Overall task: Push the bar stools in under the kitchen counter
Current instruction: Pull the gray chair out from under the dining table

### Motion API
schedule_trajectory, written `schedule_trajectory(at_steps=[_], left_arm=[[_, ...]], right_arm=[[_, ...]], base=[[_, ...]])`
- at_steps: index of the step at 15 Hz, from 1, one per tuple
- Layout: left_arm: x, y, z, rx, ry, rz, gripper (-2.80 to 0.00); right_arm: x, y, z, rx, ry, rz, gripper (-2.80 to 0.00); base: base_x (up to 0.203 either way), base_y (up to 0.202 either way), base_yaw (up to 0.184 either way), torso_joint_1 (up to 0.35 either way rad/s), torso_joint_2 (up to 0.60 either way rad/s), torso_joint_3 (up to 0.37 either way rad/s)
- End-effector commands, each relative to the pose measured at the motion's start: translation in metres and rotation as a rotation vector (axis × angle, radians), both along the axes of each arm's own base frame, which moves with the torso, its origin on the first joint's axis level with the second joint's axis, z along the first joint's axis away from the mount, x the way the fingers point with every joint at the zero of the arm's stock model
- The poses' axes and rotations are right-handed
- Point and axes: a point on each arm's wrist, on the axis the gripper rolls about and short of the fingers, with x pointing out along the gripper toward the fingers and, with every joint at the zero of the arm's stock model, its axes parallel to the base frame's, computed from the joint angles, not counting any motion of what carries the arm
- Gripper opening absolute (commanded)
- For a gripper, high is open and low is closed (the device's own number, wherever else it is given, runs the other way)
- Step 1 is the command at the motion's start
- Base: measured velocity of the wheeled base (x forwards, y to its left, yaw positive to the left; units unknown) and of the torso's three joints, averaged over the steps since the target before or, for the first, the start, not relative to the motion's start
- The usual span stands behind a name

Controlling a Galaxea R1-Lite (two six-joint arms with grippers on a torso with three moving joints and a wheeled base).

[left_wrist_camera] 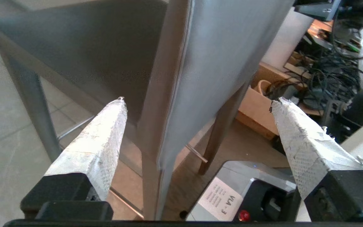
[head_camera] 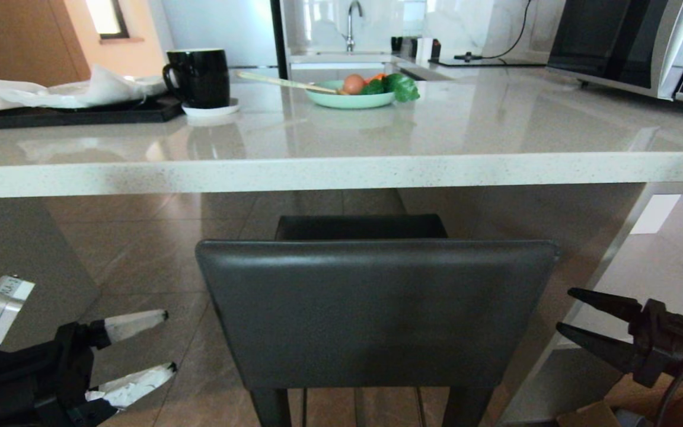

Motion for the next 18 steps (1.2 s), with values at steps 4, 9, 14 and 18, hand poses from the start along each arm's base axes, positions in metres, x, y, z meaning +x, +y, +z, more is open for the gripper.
schedule_trajectory(at_steps=[4,9,14,18], left_arm=[[0.026,-0.01,0.0,0.002,-0.016,-0.086,0.0],[0.043,-0.019,-0.015,-0.002,0.014,-0.136,0.0],[0.063,-0.024,-0.015,0.0,-0.007,-0.162,0.0],[0.066,-0.047,-0.009,0.007,-0.058,-0.261,0.0]], right_arm=[[0.027,0.024,-0.003,0.045,0.026,0.225,0.0],[0.043,0.033,0.008,0.054,-0.005,0.311,0.0],[0.053,0.051,0.004,0.066,0.018,0.412,0.0],[0.056,0.072,0.0,0.068,0.031,0.495,0.0]], base=[[0.0,0.0,0.0,0.0,0.0,0.0],[0.0,0.0,0.0,0.0,0.0,0.0],[0.0,0.0,0.0,0.0,0.0,0.0],[0.0,0.0,0.0,0.0,0.0,0.0]])
